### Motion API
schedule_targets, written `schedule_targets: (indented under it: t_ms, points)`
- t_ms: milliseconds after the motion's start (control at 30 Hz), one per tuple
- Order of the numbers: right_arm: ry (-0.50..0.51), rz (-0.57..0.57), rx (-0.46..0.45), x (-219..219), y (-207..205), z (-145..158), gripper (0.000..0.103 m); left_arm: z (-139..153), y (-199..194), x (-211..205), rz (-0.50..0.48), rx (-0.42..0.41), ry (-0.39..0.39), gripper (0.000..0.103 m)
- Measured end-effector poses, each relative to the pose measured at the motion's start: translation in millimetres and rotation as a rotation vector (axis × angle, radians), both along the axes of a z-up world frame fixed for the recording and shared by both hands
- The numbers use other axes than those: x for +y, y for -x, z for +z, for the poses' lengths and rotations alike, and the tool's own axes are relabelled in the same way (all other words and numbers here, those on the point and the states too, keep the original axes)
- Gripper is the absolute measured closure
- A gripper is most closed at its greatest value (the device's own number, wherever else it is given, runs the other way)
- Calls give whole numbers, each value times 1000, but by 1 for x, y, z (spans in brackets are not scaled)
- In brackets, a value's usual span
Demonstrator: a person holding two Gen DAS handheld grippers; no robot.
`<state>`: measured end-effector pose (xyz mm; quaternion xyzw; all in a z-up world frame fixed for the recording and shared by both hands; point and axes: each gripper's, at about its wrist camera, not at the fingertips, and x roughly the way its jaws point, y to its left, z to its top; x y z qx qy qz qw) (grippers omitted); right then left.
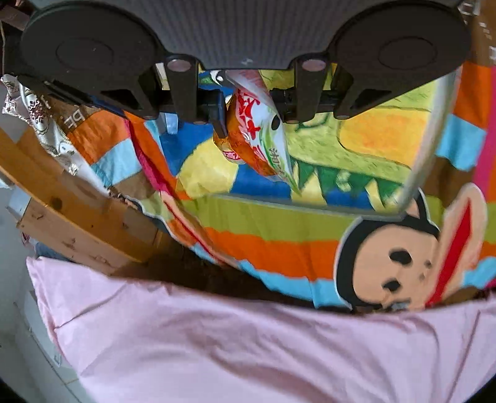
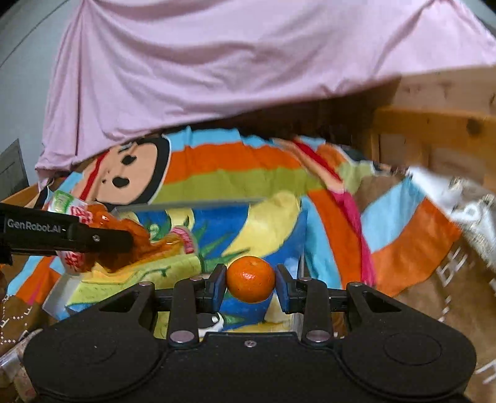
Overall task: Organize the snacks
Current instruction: 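Lift the mandarin with the right tool while the left tool carries the snack bag over the tray, then open the left tool to drop the snack bag in the tray while the right tool releases the mandarin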
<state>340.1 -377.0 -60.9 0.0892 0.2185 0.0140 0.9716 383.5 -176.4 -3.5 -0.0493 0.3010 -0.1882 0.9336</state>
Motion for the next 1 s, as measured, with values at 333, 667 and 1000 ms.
schedule_targets:
  t_ms: [333,667,1000]
  points:
    - [-5,35,62,6,-10,-18,66,-33,-9,-6,-29,79,-13,76]
    - [-7,33,70,8,-11,-14,60,-38,-14,-10,-22,134,-43,68]
    - [7,24,33,7,-4,0,36,-21,-5,3,37,83,-26,15]
